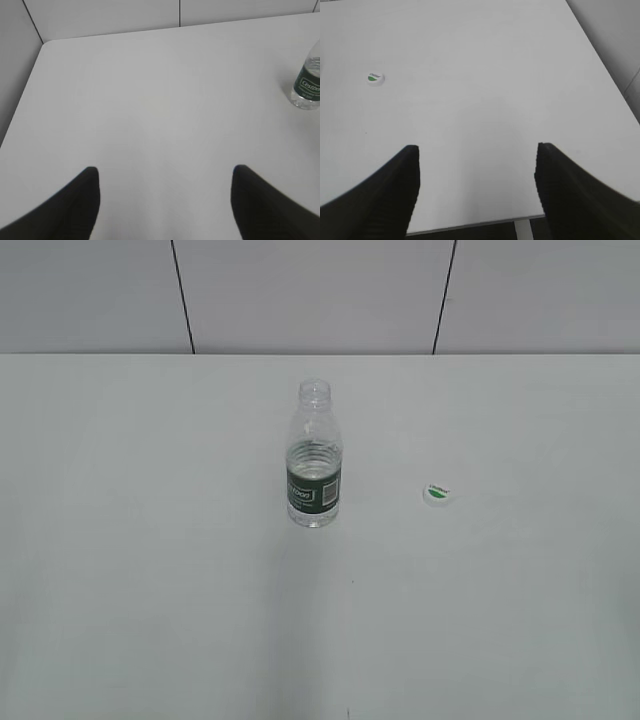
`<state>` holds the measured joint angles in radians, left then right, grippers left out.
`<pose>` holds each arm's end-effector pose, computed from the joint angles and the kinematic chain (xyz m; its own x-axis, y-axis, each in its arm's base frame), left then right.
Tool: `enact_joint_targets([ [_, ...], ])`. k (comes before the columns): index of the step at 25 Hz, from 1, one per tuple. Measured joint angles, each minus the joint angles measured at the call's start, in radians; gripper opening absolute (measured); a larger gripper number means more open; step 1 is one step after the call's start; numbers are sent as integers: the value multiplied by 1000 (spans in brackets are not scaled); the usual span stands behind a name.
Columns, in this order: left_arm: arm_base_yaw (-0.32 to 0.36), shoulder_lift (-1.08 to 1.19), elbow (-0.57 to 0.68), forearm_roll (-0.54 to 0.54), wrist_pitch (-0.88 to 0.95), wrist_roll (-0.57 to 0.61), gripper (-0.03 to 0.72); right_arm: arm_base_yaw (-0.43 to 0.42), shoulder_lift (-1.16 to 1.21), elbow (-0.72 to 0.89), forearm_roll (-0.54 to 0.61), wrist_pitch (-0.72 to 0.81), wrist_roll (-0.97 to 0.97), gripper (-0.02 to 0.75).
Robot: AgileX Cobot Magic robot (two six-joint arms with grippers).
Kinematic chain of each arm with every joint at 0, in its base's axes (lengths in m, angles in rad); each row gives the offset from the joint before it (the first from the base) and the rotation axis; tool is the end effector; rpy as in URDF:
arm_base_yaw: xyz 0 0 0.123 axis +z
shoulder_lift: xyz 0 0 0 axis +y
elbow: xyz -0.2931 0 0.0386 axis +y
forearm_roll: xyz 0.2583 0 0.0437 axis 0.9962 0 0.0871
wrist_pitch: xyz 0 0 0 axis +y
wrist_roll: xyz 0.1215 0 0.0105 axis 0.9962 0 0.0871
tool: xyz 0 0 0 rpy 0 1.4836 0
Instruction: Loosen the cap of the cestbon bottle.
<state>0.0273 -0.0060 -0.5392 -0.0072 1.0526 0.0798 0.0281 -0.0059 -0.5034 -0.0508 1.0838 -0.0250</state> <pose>0.0162 -0.0003 0.2813 -0.4082 0.0650 -0.9106 0.0095 0.9977 0.0670 0.0187 -0.0050 0.2669 -0.4676 -0.0619 -0.8818 -0.0112 0.9979 -0.0641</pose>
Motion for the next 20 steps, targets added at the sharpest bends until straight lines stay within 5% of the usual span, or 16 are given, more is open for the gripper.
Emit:
enact_joint_targets([
  [11, 1, 0, 0, 0, 0, -1, 489, -35, 0, 0, 0, 0, 0, 551],
  [20, 1, 0, 0, 0, 0, -1, 489, 18, 0, 0, 0, 0, 0, 551],
])
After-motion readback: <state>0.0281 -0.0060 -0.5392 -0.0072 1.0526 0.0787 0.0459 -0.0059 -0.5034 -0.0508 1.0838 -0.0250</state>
